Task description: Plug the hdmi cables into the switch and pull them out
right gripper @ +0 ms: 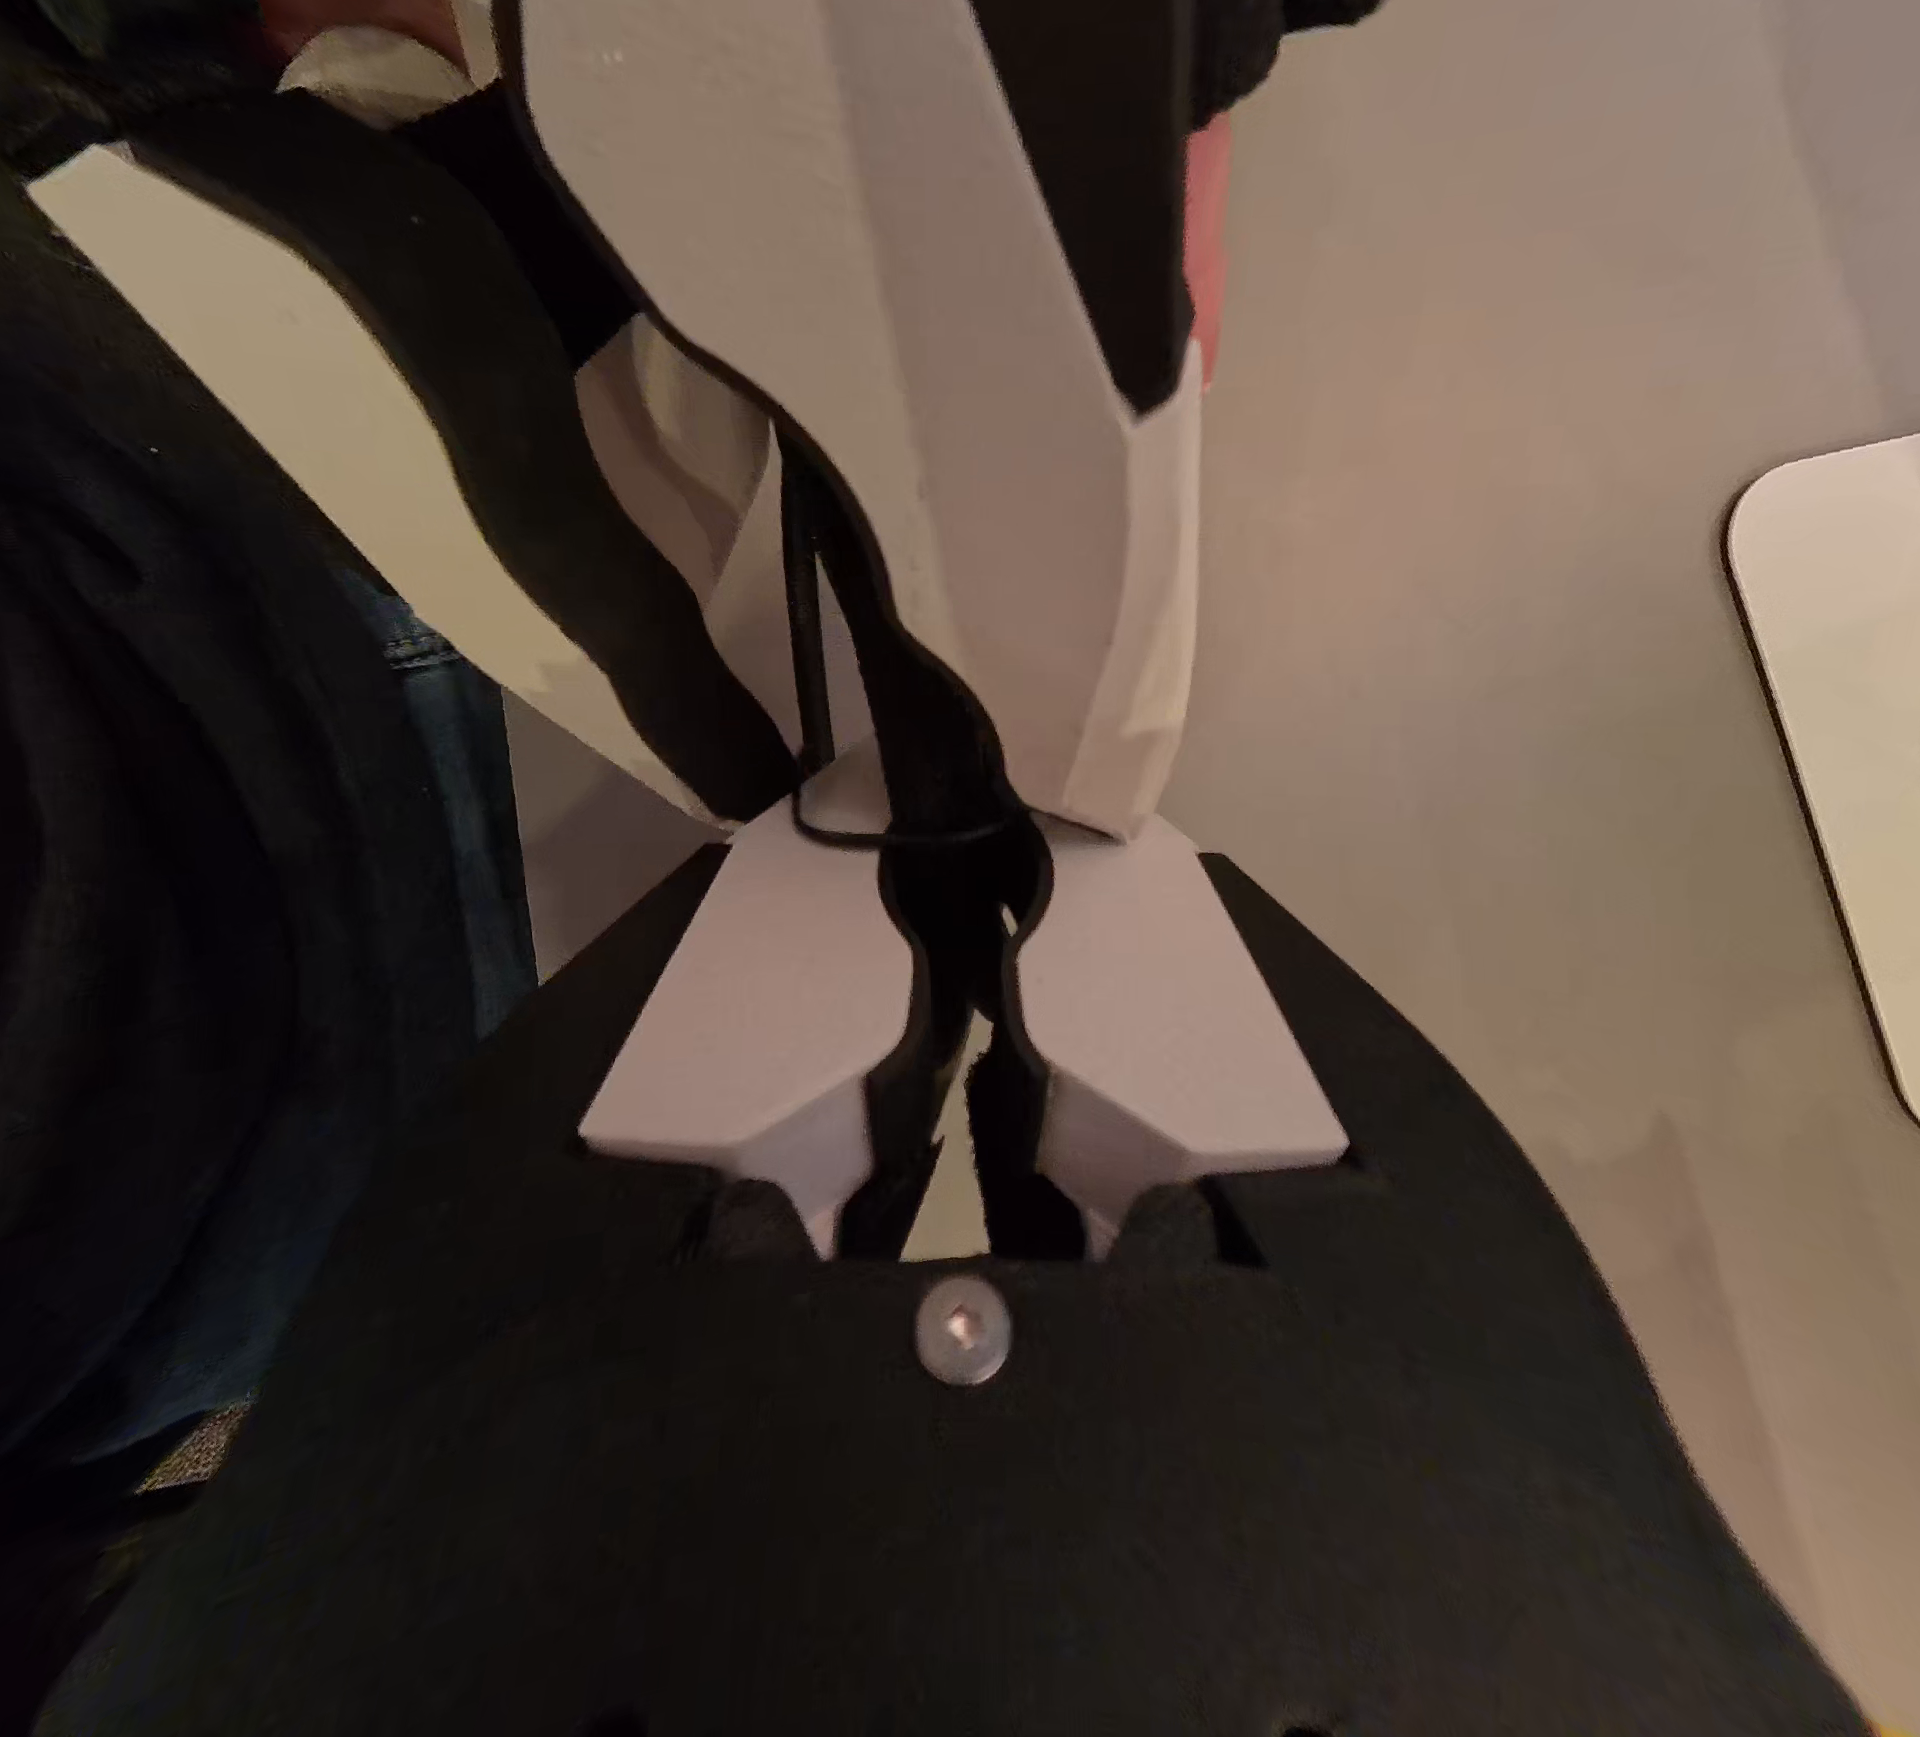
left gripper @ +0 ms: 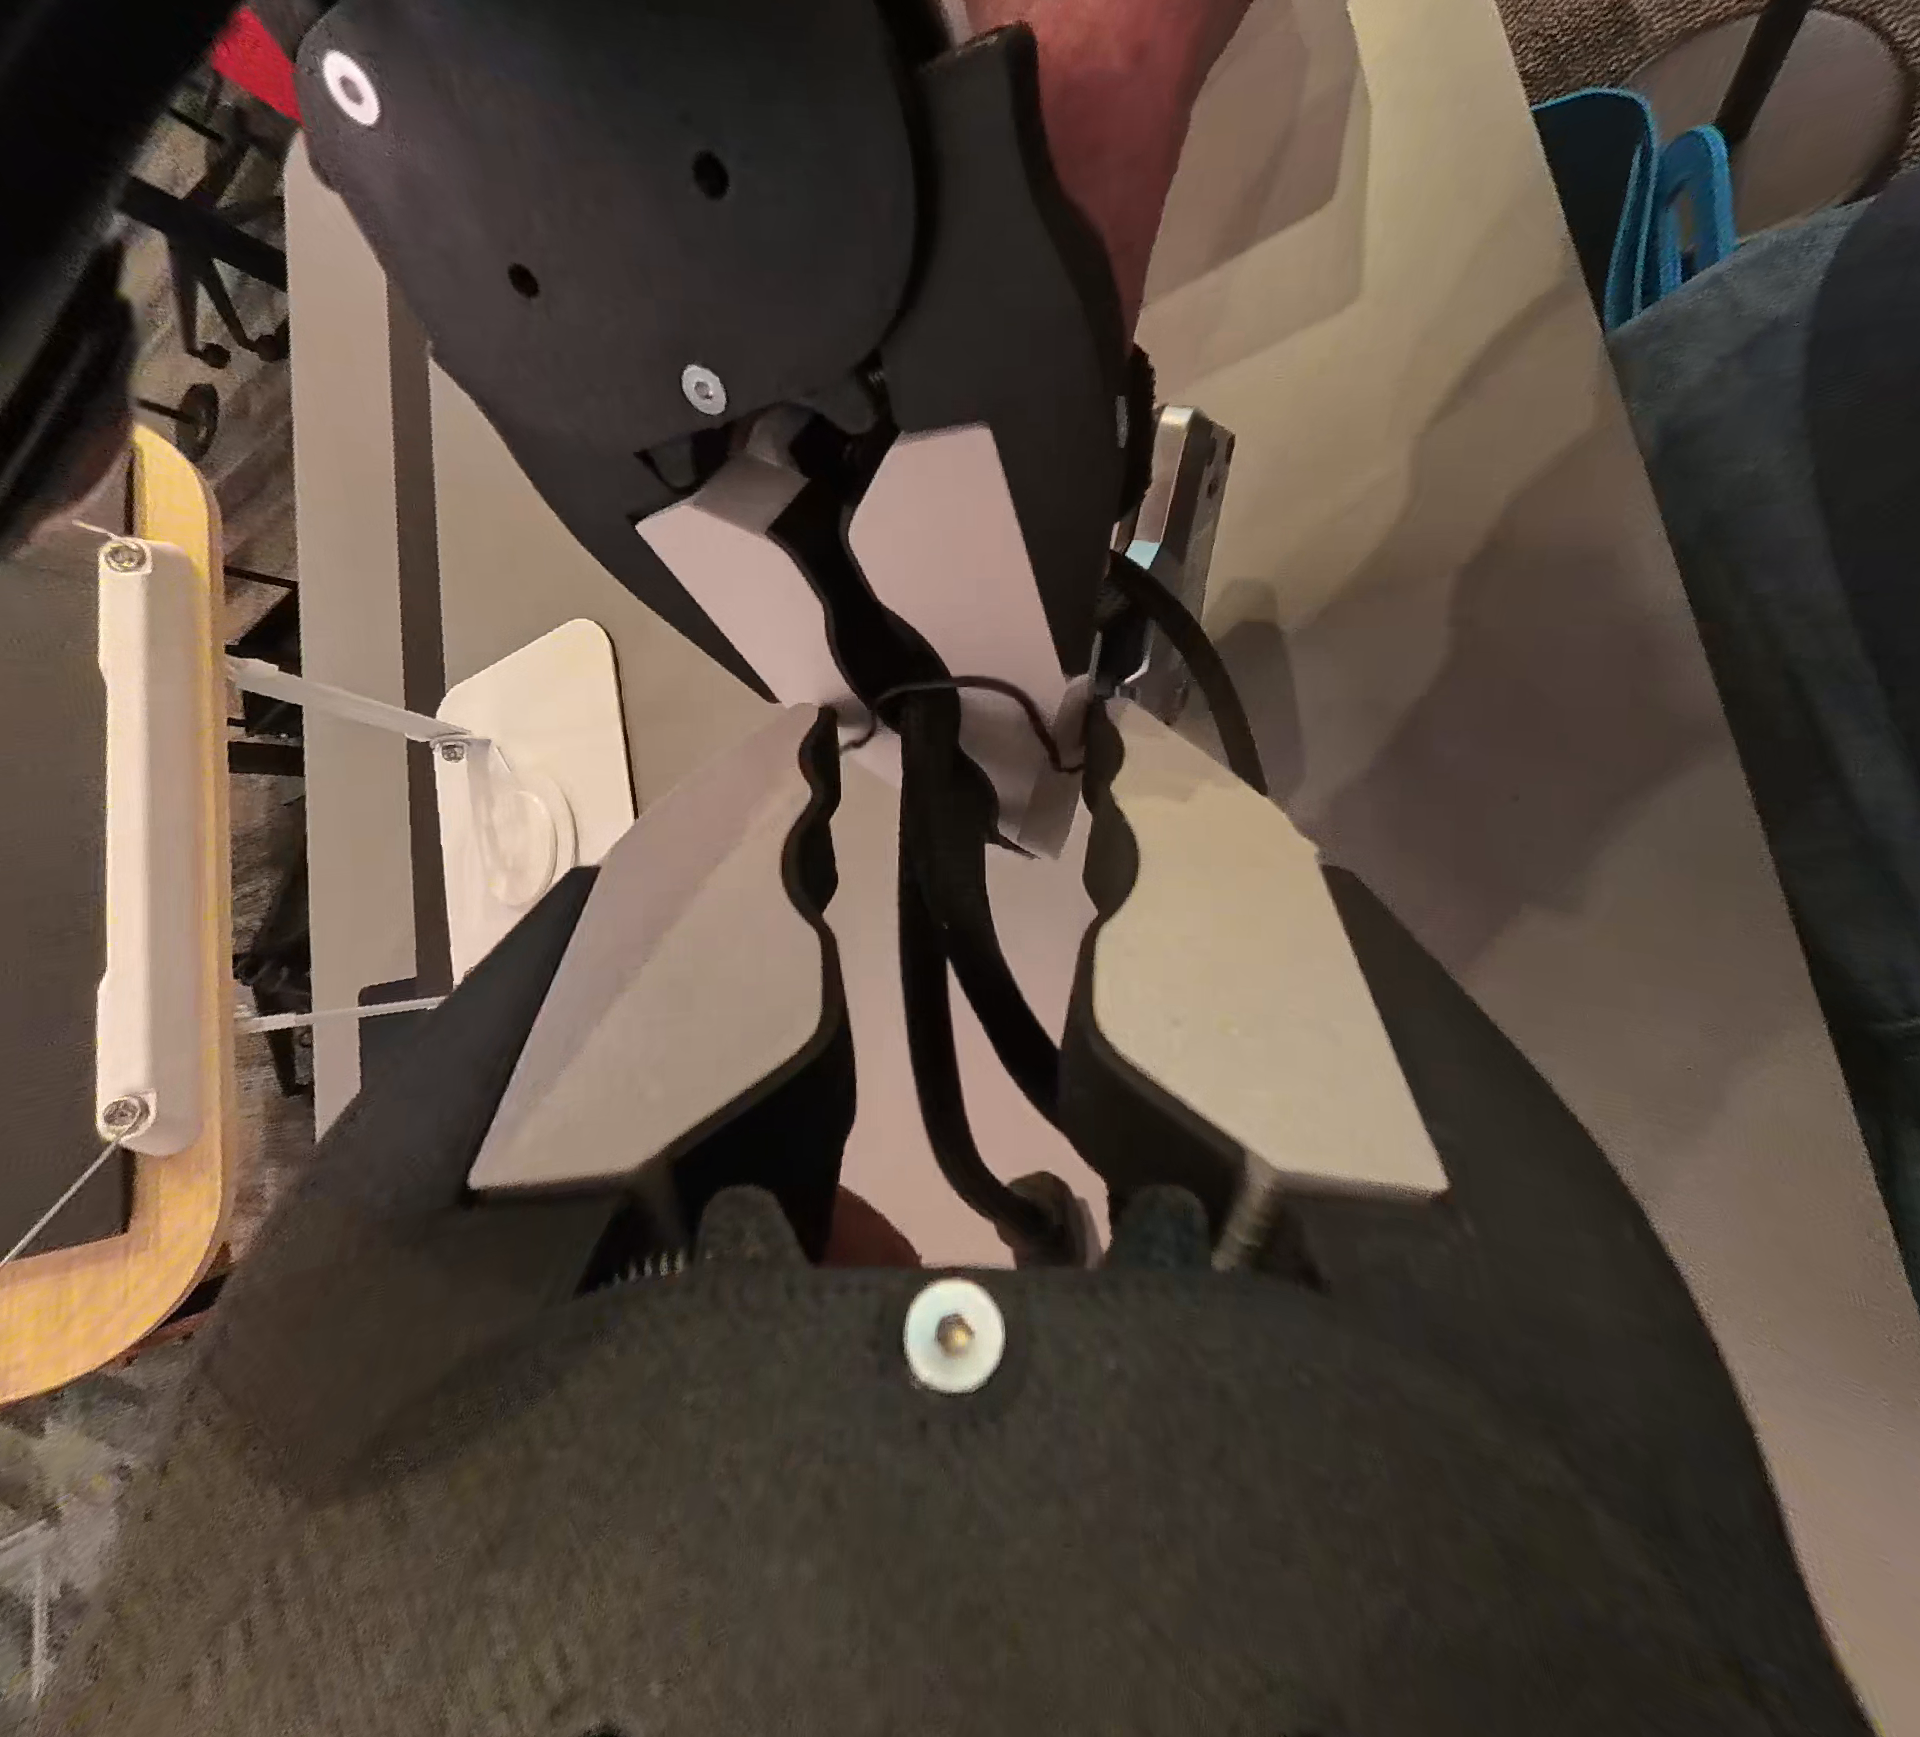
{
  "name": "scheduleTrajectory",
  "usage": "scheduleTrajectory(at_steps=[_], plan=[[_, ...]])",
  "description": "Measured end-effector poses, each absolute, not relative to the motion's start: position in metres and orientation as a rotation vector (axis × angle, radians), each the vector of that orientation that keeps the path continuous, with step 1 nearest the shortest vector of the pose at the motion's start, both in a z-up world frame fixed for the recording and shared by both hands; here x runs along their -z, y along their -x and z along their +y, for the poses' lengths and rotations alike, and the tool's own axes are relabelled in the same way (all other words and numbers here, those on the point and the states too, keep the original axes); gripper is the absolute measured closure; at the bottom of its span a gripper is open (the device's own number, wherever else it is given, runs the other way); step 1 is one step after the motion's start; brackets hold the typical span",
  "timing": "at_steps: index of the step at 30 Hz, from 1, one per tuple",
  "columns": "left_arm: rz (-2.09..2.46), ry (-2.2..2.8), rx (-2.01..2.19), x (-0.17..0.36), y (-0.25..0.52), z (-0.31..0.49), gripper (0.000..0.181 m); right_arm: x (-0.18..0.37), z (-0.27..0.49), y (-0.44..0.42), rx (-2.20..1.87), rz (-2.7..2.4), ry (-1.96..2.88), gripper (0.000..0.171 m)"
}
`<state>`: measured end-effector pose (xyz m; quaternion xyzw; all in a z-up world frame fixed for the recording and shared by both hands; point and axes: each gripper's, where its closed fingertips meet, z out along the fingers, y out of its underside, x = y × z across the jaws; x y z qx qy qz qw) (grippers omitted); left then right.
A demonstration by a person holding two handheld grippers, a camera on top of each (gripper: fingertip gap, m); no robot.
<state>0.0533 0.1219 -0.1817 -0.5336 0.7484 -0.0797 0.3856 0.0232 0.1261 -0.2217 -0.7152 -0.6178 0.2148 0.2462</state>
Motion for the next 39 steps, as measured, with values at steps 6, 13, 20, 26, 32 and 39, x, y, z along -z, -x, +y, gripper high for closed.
scheduleTrajectory(at_steps=[6, 13, 20, 26, 32, 39], plan=[[1.905, 1.343, 0.169, 0.184, -0.052, 0.123, 0.137, 0.223, 0.127, -0.023, -0.575, -1.687, 1.948, 0.171], [1.949, 1.331, 0.125, 0.185, -0.050, 0.123, 0.139, 0.223, 0.125, -0.022, -0.585, -1.690, 1.944, 0.171], [1.983, 1.326, 0.113, 0.185, -0.047, 0.121, 0.140, 0.222, 0.124, -0.020, -0.592, -1.703, 1.928, 0.171], [1.970, 1.338, 0.179, 0.185, -0.045, 0.120, 0.142, 0.221, 0.123, -0.019, -0.591, -1.714, 1.904, 0.171], [1.940, 1.372, 0.272, 0.187, -0.044, 0.119, 0.141, 0.221, 0.121, -0.019, -0.587, -1.726, 1.892, 0.171], [1.964, 1.370, 0.286, 0.188, -0.043, 0.119, 0.142, 0.222, 0.121, -0.020, -0.573, -1.731, 1.888, 0.171]])
